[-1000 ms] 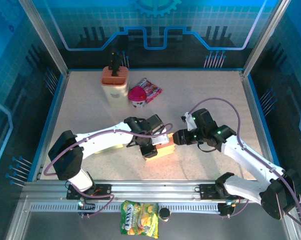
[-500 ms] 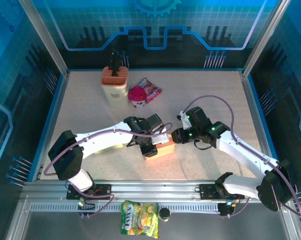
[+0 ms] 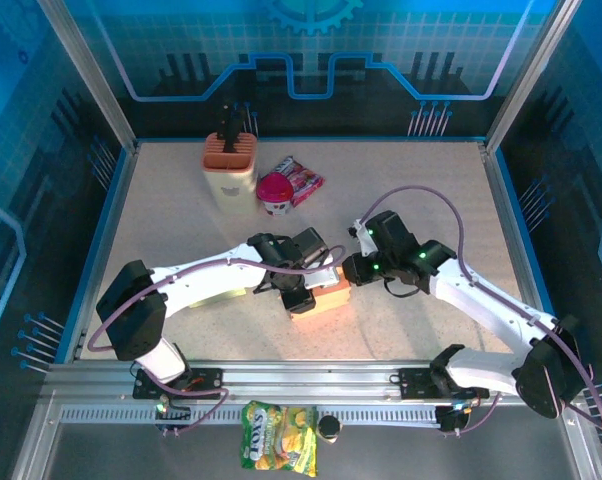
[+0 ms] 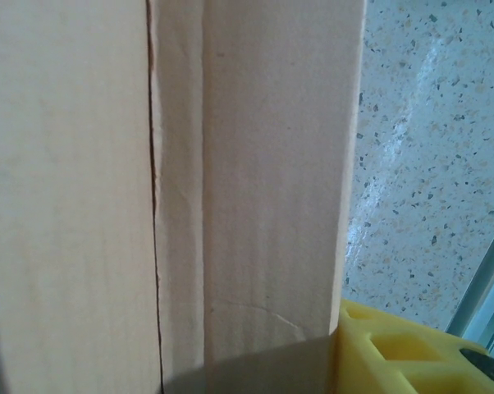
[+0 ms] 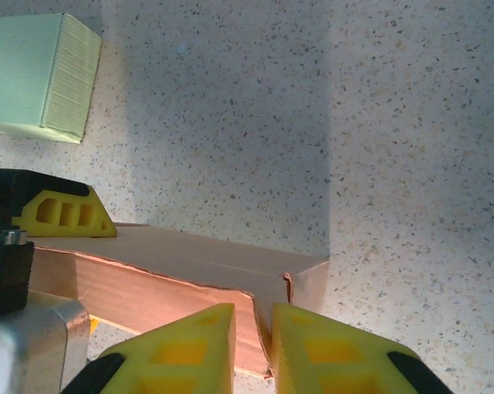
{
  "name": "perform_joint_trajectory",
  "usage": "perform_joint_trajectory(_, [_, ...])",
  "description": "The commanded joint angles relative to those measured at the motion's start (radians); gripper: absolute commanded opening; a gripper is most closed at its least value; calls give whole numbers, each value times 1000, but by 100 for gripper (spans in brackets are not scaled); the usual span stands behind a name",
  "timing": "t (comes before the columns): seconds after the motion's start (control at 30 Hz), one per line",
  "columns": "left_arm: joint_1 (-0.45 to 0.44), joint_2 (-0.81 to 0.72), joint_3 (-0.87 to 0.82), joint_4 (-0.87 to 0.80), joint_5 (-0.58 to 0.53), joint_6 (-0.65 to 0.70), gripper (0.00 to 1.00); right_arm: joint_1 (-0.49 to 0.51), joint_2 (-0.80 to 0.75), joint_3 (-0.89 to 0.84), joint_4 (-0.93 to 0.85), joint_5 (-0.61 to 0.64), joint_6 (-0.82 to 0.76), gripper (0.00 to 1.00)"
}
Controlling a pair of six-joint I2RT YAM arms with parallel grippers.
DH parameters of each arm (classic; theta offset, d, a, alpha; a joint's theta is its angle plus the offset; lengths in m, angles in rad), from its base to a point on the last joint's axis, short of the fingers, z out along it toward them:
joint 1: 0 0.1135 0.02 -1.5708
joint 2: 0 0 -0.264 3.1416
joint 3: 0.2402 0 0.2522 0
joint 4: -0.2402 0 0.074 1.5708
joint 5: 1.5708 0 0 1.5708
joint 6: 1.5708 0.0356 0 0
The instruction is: Fold the paper box
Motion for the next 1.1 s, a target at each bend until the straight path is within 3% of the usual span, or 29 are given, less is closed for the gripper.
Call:
perform_joint_trajectory(0.0, [6, -17, -1, 1, 9, 21, 46, 18, 19, 31, -31, 34, -13, 15])
perform_joint_trajectory(0.23, [6, -16, 2, -3, 8, 20, 45, 39, 27, 40, -42, 85, -12, 12])
perform_joint_trajectory(0.43, [6, -17, 5, 2, -1, 14, 44, 72, 23, 43, -51, 144, 4, 0])
perform_joint_trajectory(1.07, [16, -33, -9, 45, -55, 1, 42, 215, -139, -159, 135, 330, 146, 0])
